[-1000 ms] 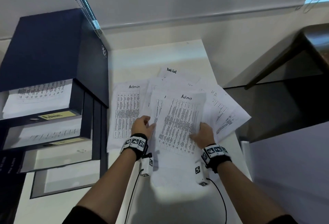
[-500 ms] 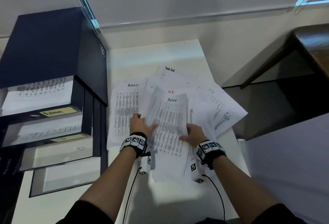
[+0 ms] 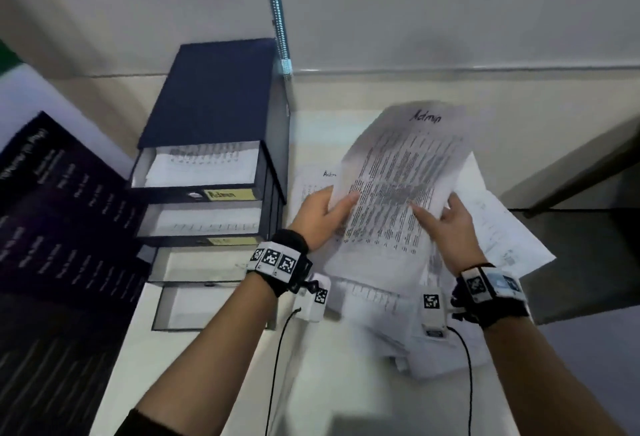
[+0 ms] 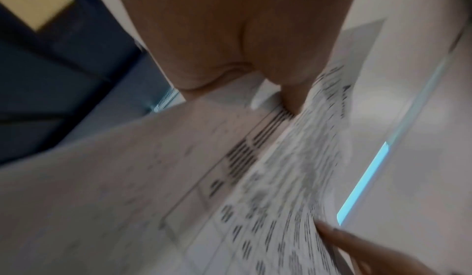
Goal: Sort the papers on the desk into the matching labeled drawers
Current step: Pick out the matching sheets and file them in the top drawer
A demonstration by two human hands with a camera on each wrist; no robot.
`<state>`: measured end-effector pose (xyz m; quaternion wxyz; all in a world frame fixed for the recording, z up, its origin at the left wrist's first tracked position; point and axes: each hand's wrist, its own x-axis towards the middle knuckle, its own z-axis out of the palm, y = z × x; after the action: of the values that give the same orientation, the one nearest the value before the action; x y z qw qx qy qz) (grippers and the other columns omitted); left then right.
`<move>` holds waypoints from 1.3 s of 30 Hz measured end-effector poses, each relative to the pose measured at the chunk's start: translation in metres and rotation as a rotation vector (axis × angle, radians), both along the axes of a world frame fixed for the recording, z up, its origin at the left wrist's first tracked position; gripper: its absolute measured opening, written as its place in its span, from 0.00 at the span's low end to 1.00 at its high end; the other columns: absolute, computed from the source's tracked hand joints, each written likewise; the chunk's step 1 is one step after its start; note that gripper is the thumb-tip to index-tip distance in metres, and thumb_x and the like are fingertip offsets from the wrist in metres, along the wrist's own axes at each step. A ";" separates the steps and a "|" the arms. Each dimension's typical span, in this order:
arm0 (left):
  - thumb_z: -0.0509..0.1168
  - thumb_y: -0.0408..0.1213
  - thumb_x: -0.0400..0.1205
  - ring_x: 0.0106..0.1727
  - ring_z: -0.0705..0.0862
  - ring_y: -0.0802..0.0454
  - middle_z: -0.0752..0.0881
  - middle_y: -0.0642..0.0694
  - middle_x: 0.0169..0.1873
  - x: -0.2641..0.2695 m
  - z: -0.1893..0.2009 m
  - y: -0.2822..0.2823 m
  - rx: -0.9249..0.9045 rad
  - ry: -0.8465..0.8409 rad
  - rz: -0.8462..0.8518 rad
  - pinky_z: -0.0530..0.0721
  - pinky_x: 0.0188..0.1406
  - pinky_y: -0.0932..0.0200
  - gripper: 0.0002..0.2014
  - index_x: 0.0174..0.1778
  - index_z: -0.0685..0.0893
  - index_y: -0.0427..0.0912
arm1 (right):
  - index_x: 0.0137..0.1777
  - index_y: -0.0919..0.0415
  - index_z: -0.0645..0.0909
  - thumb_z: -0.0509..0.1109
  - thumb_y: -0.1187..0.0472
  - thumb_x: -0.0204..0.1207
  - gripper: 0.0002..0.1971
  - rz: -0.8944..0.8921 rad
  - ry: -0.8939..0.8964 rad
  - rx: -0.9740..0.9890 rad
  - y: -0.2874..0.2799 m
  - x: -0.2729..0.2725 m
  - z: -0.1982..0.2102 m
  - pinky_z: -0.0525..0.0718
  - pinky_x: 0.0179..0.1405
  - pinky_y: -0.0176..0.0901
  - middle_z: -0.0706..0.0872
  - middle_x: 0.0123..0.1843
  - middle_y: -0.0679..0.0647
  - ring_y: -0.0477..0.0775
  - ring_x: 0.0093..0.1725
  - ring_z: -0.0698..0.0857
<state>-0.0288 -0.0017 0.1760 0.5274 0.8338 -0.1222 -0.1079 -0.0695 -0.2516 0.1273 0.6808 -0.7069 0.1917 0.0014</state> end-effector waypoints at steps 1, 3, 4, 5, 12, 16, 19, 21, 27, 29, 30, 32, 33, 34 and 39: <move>0.66 0.51 0.84 0.49 0.86 0.68 0.89 0.40 0.55 0.001 0.012 0.015 -0.026 -0.034 0.068 0.85 0.51 0.65 0.17 0.56 0.83 0.39 | 0.85 0.49 0.57 0.81 0.46 0.70 0.48 0.001 -0.046 -0.045 0.014 0.001 0.022 0.75 0.75 0.62 0.72 0.81 0.55 0.55 0.77 0.74; 0.72 0.51 0.79 0.56 0.88 0.62 0.88 0.45 0.61 0.001 0.033 0.048 -0.135 -0.086 0.177 0.88 0.55 0.57 0.25 0.68 0.78 0.43 | 0.85 0.38 0.53 0.75 0.56 0.78 0.43 0.058 -0.190 -0.104 0.040 0.004 0.056 0.77 0.71 0.51 0.74 0.78 0.50 0.51 0.74 0.77; 0.74 0.49 0.78 0.55 0.89 0.57 0.88 0.47 0.62 -0.001 0.042 0.066 -0.173 -0.096 0.216 0.89 0.53 0.54 0.28 0.72 0.75 0.47 | 0.84 0.34 0.53 0.73 0.59 0.80 0.40 0.104 -0.280 -0.108 0.056 0.005 0.069 0.80 0.68 0.49 0.77 0.76 0.49 0.51 0.71 0.80; 0.76 0.45 0.77 0.51 0.91 0.54 0.88 0.47 0.60 -0.002 0.049 0.086 -0.198 -0.114 0.257 0.91 0.48 0.52 0.31 0.75 0.72 0.50 | 0.83 0.33 0.57 0.71 0.61 0.82 0.38 0.154 -0.337 -0.134 0.074 0.006 0.081 0.81 0.67 0.49 0.79 0.74 0.48 0.50 0.70 0.82; 0.83 0.49 0.68 0.49 0.91 0.50 0.89 0.46 0.56 -0.020 0.058 0.230 -0.082 0.072 0.534 0.89 0.53 0.46 0.45 0.79 0.69 0.50 | 0.70 0.47 0.83 0.74 0.56 0.79 0.19 0.621 -0.237 -0.237 0.202 0.013 0.092 0.68 0.81 0.50 0.80 0.72 0.40 0.36 0.73 0.75; 0.77 0.52 0.74 0.41 0.92 0.52 0.91 0.40 0.51 -0.039 0.055 0.293 -0.154 0.200 0.616 0.90 0.40 0.55 0.36 0.77 0.71 0.49 | 0.66 0.48 0.86 0.75 0.58 0.77 0.17 0.727 0.008 0.030 0.255 0.027 0.085 0.77 0.75 0.51 0.80 0.74 0.50 0.47 0.70 0.82; 0.70 0.45 0.81 0.33 0.90 0.56 0.90 0.44 0.48 -0.054 0.063 0.310 -0.282 0.302 0.567 0.84 0.23 0.62 0.26 0.75 0.72 0.49 | 0.65 0.56 0.86 0.73 0.66 0.78 0.16 0.658 0.116 0.144 0.278 0.041 0.086 0.82 0.70 0.55 0.84 0.69 0.58 0.55 0.64 0.87; 0.70 0.42 0.81 0.32 0.89 0.56 0.91 0.45 0.45 -0.058 0.063 0.317 -0.340 0.327 0.502 0.86 0.24 0.60 0.23 0.72 0.75 0.50 | 0.67 0.62 0.84 0.70 0.70 0.79 0.16 0.553 0.158 0.214 0.288 0.055 0.090 0.88 0.60 0.52 0.88 0.63 0.63 0.57 0.56 0.90; 0.74 0.28 0.78 0.44 0.91 0.52 0.91 0.38 0.49 -0.035 0.045 0.323 -0.381 0.158 0.569 0.89 0.46 0.60 0.18 0.65 0.86 0.40 | 0.69 0.59 0.81 0.72 0.65 0.80 0.17 0.437 0.132 0.101 0.296 0.074 0.105 0.86 0.39 0.45 0.89 0.54 0.62 0.56 0.42 0.86; 0.75 0.33 0.77 0.54 0.90 0.46 0.91 0.40 0.54 -0.018 0.037 0.322 -0.328 0.086 0.617 0.87 0.60 0.50 0.13 0.57 0.90 0.49 | 0.66 0.57 0.82 0.72 0.66 0.80 0.16 0.591 0.216 0.186 0.286 0.063 0.109 0.86 0.32 0.40 0.89 0.46 0.55 0.51 0.38 0.87; 0.75 0.36 0.76 0.55 0.89 0.45 0.90 0.43 0.55 -0.009 0.035 0.320 -0.287 0.063 0.644 0.86 0.63 0.47 0.11 0.53 0.91 0.52 | 0.65 0.59 0.83 0.71 0.68 0.80 0.15 0.653 0.250 0.248 0.280 0.058 0.111 0.87 0.32 0.37 0.89 0.43 0.53 0.49 0.36 0.87; 0.73 0.37 0.76 0.48 0.87 0.50 0.89 0.49 0.53 0.006 0.033 0.312 -0.243 0.017 0.691 0.87 0.59 0.54 0.09 0.51 0.91 0.53 | 0.63 0.64 0.85 0.68 0.71 0.80 0.13 0.680 0.264 0.315 0.274 0.058 0.112 0.88 0.35 0.32 0.89 0.41 0.53 0.45 0.35 0.88; 0.72 0.34 0.78 0.48 0.86 0.52 0.89 0.50 0.51 0.012 0.034 0.306 -0.240 0.001 0.710 0.87 0.55 0.60 0.10 0.53 0.89 0.52 | 0.62 0.67 0.84 0.68 0.73 0.79 0.13 0.643 0.250 0.328 0.275 0.063 0.113 0.87 0.36 0.30 0.89 0.42 0.55 0.44 0.35 0.88; 0.69 0.32 0.80 0.50 0.86 0.52 0.87 0.50 0.51 0.018 0.036 0.300 -0.242 -0.004 0.721 0.86 0.55 0.63 0.12 0.57 0.87 0.50 | 0.61 0.70 0.84 0.67 0.75 0.79 0.12 0.584 0.237 0.327 0.278 0.071 0.113 0.87 0.36 0.30 0.90 0.42 0.57 0.44 0.35 0.88; 0.70 0.37 0.80 0.68 0.74 0.49 0.73 0.47 0.66 0.038 0.030 0.277 0.201 -0.187 0.704 0.70 0.76 0.50 0.14 0.60 0.84 0.54 | 0.59 0.80 0.82 0.70 0.78 0.76 0.12 0.387 0.229 0.190 0.297 0.115 0.104 0.90 0.38 0.34 0.89 0.43 0.66 0.52 0.37 0.90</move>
<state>0.0089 0.2751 0.2062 0.4344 0.8786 0.1354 0.1450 0.0457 0.0452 0.2316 0.7052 -0.6585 0.1278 0.2298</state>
